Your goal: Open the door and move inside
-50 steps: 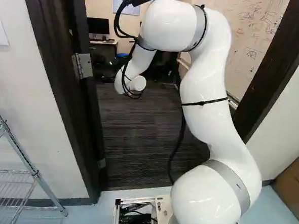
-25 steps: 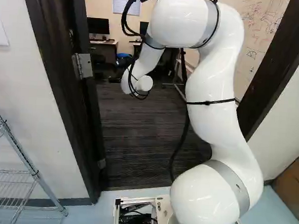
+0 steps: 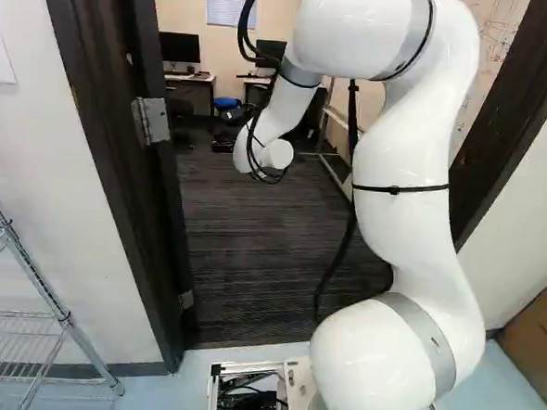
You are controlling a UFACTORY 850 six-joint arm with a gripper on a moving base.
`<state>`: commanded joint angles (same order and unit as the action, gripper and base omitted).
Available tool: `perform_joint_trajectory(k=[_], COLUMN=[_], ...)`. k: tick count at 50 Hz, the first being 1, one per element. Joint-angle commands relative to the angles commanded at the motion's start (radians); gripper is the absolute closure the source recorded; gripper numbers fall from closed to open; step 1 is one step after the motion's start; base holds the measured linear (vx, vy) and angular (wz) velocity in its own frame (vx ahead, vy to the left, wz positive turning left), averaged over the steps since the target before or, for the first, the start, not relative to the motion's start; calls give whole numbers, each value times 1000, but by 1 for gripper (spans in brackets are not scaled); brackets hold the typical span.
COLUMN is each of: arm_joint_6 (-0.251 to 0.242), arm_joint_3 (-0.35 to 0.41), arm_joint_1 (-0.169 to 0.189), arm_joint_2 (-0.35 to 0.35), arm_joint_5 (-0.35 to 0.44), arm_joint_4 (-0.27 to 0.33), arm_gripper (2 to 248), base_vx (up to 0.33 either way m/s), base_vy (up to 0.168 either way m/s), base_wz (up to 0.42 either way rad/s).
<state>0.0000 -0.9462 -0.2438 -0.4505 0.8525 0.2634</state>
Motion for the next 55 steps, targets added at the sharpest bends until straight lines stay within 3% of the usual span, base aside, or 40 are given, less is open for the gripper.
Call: perform_joint_trajectory(k=[55], arm_joint_6=[0], arm_joint_3=[257], arm_joint_1=[132], arm_joint_2=[211], arm_joint_5=[0], arm_joint_4=[-128], arm_gripper=[3], base_vx=[0], base_vy=[0], base_wz=[0])
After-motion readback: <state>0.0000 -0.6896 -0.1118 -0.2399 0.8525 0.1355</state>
